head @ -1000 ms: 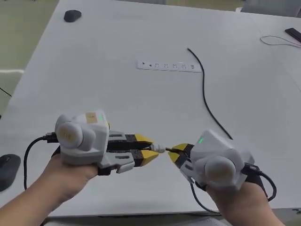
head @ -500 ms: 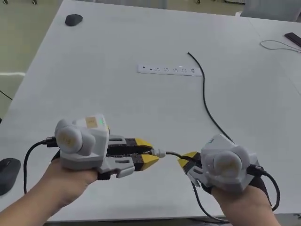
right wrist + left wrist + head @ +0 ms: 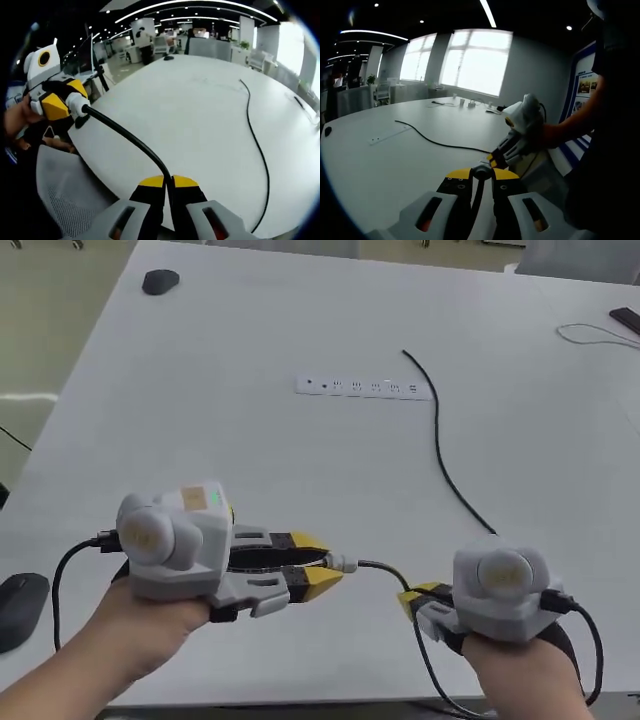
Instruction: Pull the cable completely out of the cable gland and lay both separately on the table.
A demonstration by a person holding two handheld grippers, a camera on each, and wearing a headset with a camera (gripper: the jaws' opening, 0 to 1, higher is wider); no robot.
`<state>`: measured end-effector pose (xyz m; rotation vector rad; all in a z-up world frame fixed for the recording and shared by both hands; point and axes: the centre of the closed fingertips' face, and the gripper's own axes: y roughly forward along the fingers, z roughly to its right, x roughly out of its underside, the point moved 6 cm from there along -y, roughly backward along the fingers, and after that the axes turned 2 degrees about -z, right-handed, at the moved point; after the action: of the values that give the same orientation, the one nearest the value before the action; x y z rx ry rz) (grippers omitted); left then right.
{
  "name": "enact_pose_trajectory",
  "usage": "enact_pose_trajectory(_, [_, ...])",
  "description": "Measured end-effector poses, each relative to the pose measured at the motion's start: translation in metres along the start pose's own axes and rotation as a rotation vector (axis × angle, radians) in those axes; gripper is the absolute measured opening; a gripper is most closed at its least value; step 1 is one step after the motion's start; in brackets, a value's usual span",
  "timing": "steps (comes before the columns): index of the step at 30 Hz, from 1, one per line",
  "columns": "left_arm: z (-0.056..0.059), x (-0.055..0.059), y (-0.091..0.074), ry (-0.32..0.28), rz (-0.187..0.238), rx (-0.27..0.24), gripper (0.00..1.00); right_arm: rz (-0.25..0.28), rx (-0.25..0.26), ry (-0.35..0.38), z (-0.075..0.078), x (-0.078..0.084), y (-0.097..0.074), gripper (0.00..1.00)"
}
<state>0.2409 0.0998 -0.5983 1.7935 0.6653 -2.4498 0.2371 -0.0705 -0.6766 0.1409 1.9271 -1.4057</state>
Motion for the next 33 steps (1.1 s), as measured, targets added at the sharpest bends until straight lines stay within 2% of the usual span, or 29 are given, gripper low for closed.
enact_pose_trajectory(3, [0.001, 0.001, 0.0, -0.002, 0.0, 0.002, 0.15, 0.0, -0.003, 0.029, 0.002, 0.003, 0.001, 0.0])
enact_pose_trajectory(6, [0.003, 0.001, 0.0, -0.002, -0.002, 0.006, 0.15, 0.001, -0.006, 0.025, 0.0, 0.003, 0.001, 0.0])
enact_pose_trajectory(12, [0.0, 0.002, -0.002, -0.009, 0.0, -0.001, 0.15, 0.005, -0.009, -0.02, -0.003, 0.002, -0.001, 0.0])
enact_pose_trajectory(15, [-0.001, 0.001, -0.003, -0.011, 0.001, -0.004, 0.15, 0.019, -0.02, -0.086, -0.005, 0.002, -0.003, 0.0])
enact_pose_trajectory(20, [-0.004, 0.0, -0.005, -0.012, 0.009, -0.013, 0.15, 0.025, -0.005, -0.147, -0.007, -0.001, -0.007, 0.0])
enact_pose_trajectory(25, [-0.004, 0.0, -0.005, -0.013, 0.01, -0.012, 0.15, 0.034, -0.004, -0.16, -0.009, -0.006, -0.01, 0.01])
enact_pose_trajectory(30, [-0.004, 0.001, -0.005, -0.016, 0.005, -0.014, 0.15, 0.051, -0.036, -0.159, -0.013, -0.011, -0.013, 0.06])
enact_pose_trajectory(32, [-0.005, 0.002, -0.005, -0.018, -0.001, -0.014, 0.15, 0.059, -0.055, -0.19, -0.017, -0.014, -0.016, 0.1])
enact_pose_trajectory(33, [-0.005, 0.003, -0.005, -0.016, -0.004, -0.015, 0.15, 0.071, -0.058, -0.235, -0.02, -0.017, -0.019, 0.12])
